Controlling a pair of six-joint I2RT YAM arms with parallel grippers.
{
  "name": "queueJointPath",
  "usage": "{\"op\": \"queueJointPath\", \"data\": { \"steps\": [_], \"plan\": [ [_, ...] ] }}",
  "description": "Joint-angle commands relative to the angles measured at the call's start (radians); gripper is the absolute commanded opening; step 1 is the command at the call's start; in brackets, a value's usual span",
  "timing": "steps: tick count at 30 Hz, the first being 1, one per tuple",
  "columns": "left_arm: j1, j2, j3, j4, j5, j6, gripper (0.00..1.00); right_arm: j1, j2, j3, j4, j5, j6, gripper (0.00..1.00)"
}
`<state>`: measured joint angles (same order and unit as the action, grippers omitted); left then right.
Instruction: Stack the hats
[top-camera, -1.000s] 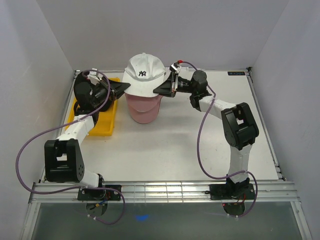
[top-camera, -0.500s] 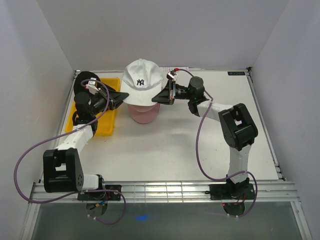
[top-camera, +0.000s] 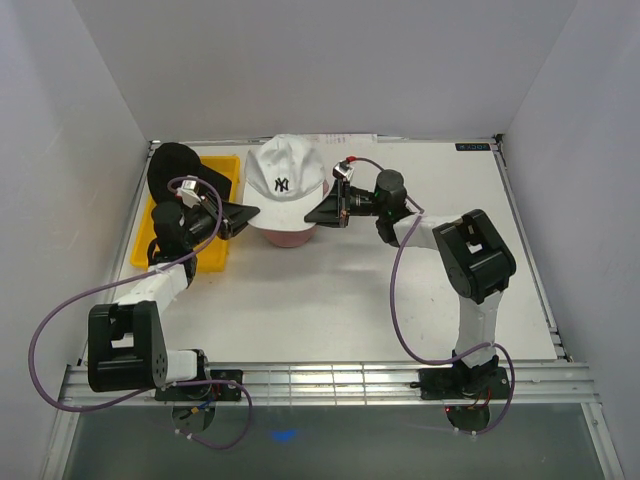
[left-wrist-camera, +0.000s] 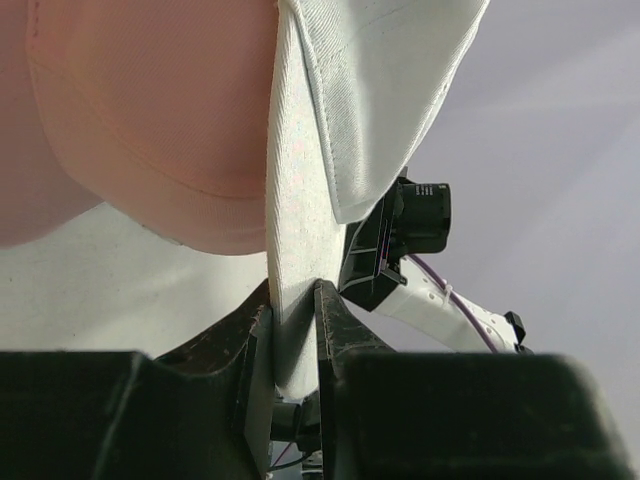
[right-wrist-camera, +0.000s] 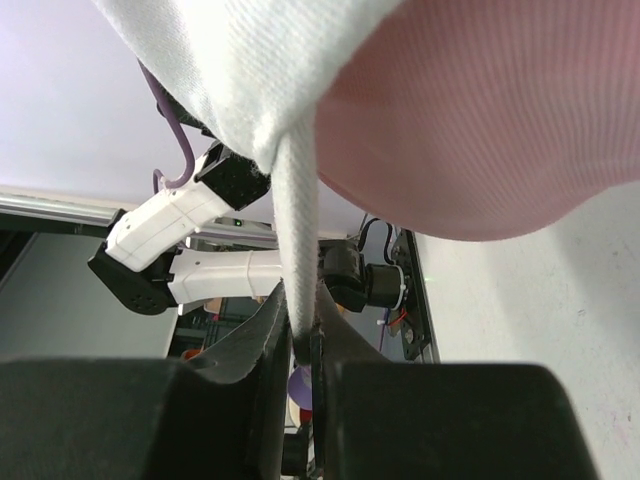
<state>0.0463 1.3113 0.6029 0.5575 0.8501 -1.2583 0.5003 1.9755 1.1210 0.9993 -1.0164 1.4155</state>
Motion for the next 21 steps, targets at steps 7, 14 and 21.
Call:
{"op": "queueJointPath", "data": {
  "steps": [7, 14, 21],
  "plan": [
    [0.017, -0.06, -0.074, 0.041, 0.121, 0.05, 0.0, -0.002, -0.03, -0.085, 0.007, 0.082, -0.047, 0.08],
    [0.027, -0.034, -0.114, 0.041, 0.11, 0.059, 0.0, -0.009, -0.02, -0.135, 0.016, 0.096, -0.046, 0.08],
    [0.027, 0.003, -0.15, 0.041, 0.087, 0.083, 0.0, -0.019, -0.001, -0.171, 0.022, 0.102, -0.047, 0.08]
  ]
}}
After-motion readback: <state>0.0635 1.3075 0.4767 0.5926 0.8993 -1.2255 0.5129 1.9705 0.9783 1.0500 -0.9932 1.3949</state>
